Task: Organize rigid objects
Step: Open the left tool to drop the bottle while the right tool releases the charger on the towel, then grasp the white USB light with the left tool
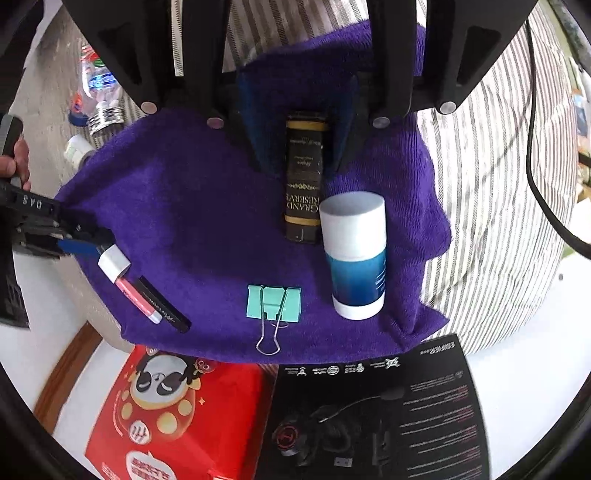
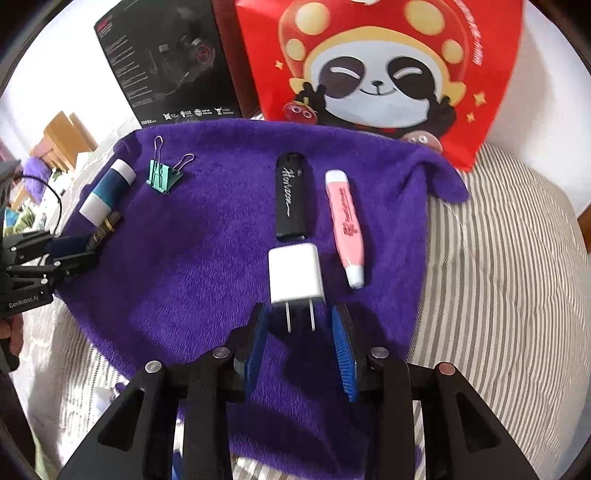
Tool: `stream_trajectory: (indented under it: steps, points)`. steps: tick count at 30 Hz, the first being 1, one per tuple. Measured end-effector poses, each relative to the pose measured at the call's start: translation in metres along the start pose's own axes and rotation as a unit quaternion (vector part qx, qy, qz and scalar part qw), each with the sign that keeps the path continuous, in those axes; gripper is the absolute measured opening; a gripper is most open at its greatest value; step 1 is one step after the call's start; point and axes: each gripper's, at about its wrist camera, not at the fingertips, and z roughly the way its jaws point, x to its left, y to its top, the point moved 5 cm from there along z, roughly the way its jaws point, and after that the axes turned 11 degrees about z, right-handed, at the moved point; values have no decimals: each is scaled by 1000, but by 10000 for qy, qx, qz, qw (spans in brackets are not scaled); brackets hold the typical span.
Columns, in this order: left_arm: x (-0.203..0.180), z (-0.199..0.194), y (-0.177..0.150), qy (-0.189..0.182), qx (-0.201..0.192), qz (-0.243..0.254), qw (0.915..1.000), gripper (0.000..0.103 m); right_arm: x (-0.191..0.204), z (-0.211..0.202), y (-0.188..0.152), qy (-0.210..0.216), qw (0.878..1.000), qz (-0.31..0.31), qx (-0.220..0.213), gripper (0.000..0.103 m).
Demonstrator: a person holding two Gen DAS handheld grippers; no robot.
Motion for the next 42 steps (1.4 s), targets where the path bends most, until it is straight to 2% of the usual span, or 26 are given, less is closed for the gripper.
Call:
stream_trajectory:
  steps: [1, 3, 5, 6, 8, 10, 11, 14, 17, 23, 25, 27, 30, 36, 42]
  points:
    - [0, -3, -1, -17, -33, -56, 10000, 36, -1, -2, -1, 8, 10000, 42, -13, 36]
    - [-3, -14, -3, 19, -133, -81, 9999, 44, -1, -9, -5, -37, 9999, 103, -35, 37]
    - [-8, -27, -5, 114, -317, -56, 9994, 64, 1, -23, -12, -2, 9998, 129, -140, 47]
    - [-13, -36, -7, 127, -450, -54, 9989, 67, 2, -29, -15, 1, 9997, 157, -190, 59]
    - [-19, -49, -10, 58, -621, -101, 9980, 71, 3, -42, -22, -1, 9993, 201, -306, 65]
    - [-28, -61, -17, -72, -796, -205, 9966, 83, 8, -55, -30, -84, 9988, 196, -435, 79]
    - [-32, -65, -20, -123, -858, -220, 9960, 90, 8, -61, -35, -148, 9985, 193, -495, 82]
    - [-51, -71, -32, -118, -929, -192, 9954, 101, 9, -79, -52, -266, 9973, 234, -648, 90]
    - [-65, -70, -46, 40, -937, -199, 9954, 103, 1, -95, -73, -281, 9962, 391, -719, 103]
    - [-91, -45, -73, 166, -668, -262, 9973, 103, -12, -113, -118, -155, 9930, 887, -758, 103]
    - [-97, -39, -77, 89, -667, -338, 9972, 103, -16, -117, -132, -162, 9926, 961, -729, 103]
    - [-103, -33, -76, 46, -663, -401, 9970, 103, -19, -122, -145, -137, 9919, 1035, -720, 103]
    - [-108, -27, -73, 194, -705, -466, 9962, 103, -23, -126, -161, -93, 9913, 1113, -692, 103]
    - [-109, -21, -74, 522, -715, -599, 9943, 103, -37, -132, -182, -134, 9891, 1260, -748, 103]
    - [-111, -13, -74, 734, -670, -565, 9934, 102, -47, -133, -189, -36, 9880, 1345, -761, 103]
